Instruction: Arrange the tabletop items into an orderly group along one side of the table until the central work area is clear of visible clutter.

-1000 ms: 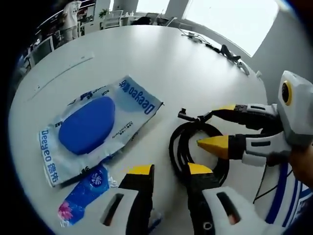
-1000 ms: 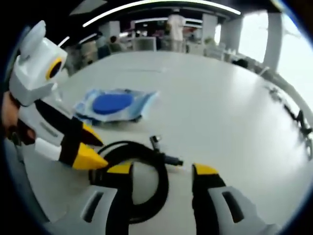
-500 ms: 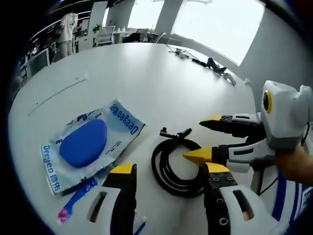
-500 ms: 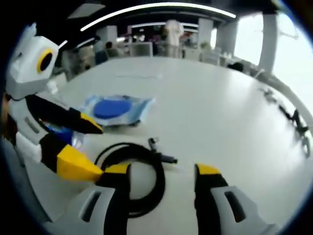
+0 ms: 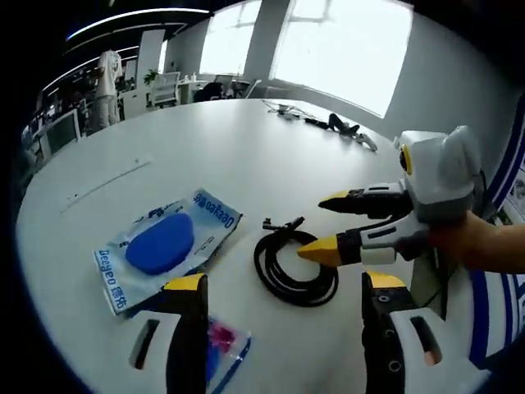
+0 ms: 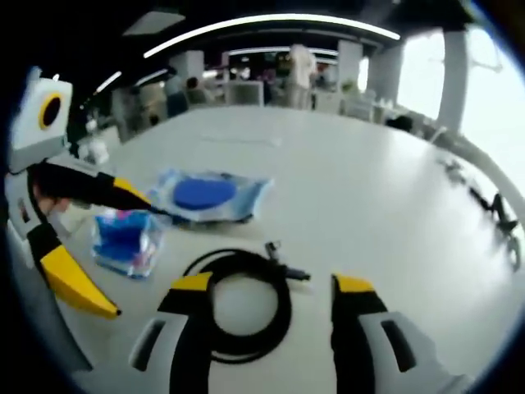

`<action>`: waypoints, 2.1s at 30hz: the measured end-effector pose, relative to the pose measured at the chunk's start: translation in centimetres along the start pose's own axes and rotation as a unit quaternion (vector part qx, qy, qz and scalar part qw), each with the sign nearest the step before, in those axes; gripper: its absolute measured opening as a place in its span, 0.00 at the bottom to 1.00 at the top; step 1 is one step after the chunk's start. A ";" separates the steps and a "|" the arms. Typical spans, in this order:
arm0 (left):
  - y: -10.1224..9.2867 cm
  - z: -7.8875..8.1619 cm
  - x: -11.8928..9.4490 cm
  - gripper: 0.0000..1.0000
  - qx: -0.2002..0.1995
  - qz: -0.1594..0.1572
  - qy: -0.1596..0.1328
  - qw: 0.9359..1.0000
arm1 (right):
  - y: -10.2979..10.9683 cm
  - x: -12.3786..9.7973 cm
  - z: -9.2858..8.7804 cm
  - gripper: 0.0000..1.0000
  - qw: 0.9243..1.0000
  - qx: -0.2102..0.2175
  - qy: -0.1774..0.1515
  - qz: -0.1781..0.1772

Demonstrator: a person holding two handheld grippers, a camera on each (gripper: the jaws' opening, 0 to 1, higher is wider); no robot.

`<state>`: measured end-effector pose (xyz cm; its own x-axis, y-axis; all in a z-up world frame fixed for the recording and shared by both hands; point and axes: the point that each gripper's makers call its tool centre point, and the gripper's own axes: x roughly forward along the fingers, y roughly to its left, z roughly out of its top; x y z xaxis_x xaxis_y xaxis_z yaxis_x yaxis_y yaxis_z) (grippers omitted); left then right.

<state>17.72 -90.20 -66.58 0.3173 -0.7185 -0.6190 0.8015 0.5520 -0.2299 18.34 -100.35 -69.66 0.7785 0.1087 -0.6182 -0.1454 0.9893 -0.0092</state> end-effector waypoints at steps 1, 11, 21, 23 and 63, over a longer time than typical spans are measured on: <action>0.2 0.2 -0.2 0.81 0.000 0.004 -0.006 1.000 | 0.1 0.0 0.2 0.55 1.000 -0.002 -0.003 0.002; 1.4 0.4 -2.1 0.93 0.012 0.029 -0.026 0.999 | 0.9 -0.5 0.4 0.67 1.000 -0.007 -0.008 0.012; 3.7 0.2 -5.1 1.00 -0.006 0.058 -0.043 0.997 | 1.4 -1.0 0.9 0.76 1.000 0.012 -0.015 0.014; 4.2 -0.2 -5.8 1.00 -0.009 0.066 -0.042 0.997 | 1.7 -1.1 1.1 0.76 1.000 0.010 -0.017 0.016; 10.9 -4.2 -14.2 0.99 -0.058 0.165 -0.065 0.982 | 5.8 -1.4 2.5 0.76 0.999 0.004 -0.024 0.046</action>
<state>19.76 -72.18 -63.46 0.6182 -0.5366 -0.5744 0.5834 0.8029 -0.1223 17.92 -94.51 -66.87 0.7903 0.2036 -0.5780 -0.2135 0.9756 0.0517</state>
